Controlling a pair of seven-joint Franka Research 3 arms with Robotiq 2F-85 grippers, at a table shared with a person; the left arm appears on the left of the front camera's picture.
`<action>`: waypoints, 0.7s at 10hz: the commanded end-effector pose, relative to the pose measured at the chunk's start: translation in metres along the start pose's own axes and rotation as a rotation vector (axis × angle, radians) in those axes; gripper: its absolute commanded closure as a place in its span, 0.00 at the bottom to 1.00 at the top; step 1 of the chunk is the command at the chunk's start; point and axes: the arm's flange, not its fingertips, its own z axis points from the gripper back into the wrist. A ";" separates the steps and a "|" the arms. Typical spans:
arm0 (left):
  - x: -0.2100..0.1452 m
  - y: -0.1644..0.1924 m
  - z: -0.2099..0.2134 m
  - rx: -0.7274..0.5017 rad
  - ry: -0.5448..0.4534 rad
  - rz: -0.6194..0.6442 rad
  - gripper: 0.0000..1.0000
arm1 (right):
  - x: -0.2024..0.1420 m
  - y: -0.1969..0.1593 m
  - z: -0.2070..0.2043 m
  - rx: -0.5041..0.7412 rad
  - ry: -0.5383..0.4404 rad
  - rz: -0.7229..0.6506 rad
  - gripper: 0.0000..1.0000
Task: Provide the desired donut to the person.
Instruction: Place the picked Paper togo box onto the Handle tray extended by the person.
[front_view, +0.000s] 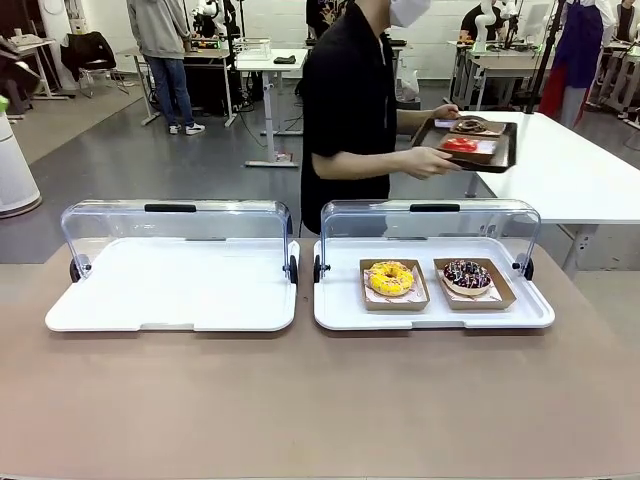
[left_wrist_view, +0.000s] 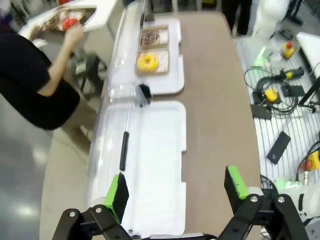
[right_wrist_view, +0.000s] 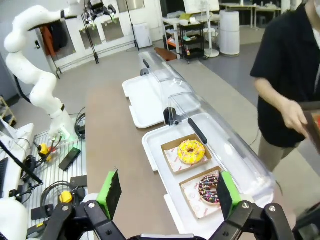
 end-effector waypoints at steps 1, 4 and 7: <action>-0.039 -0.001 0.008 0.013 -0.101 -0.027 0.00 | 0.000 0.001 -0.002 0.002 -0.009 0.004 0.00; -0.098 0.003 0.021 0.079 -0.164 0.058 0.00 | 0.000 0.001 -0.002 0.002 -0.009 0.004 0.00; -0.122 0.015 0.019 0.021 -0.208 0.127 0.00 | 0.000 0.001 -0.002 0.002 -0.009 0.004 0.00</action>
